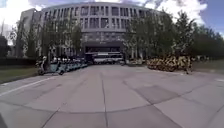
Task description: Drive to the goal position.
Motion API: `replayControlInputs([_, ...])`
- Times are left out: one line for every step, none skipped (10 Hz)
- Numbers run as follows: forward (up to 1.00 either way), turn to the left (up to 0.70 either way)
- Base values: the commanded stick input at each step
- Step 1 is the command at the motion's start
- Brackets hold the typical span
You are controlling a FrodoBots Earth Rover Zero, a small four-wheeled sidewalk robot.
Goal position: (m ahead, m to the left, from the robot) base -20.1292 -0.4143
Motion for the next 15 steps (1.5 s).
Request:
replayControlInputs([0.70,0.07])
replayControlInputs([0.70,0.08])
replayControlInputs([0.70,0.07])
replayControlInputs([0.70,0.06])
replayControlInputs([0.70,0.05])
replayControlInputs([0.70,0.04])
replayControlInputs([0.70,0.03])
replayControlInputs([0.70,0.02])
replayControlInputs([0.70,0.01])
replayControlInputs([0.70,0.00])
replayControlInputs([0.70,0.00])
replayControlInputs([0.70,0.00])
replayControlInputs([0.70,0.00])
replayControlInputs([0.70,0.00])
replayControlInputs([0.70,0.00])
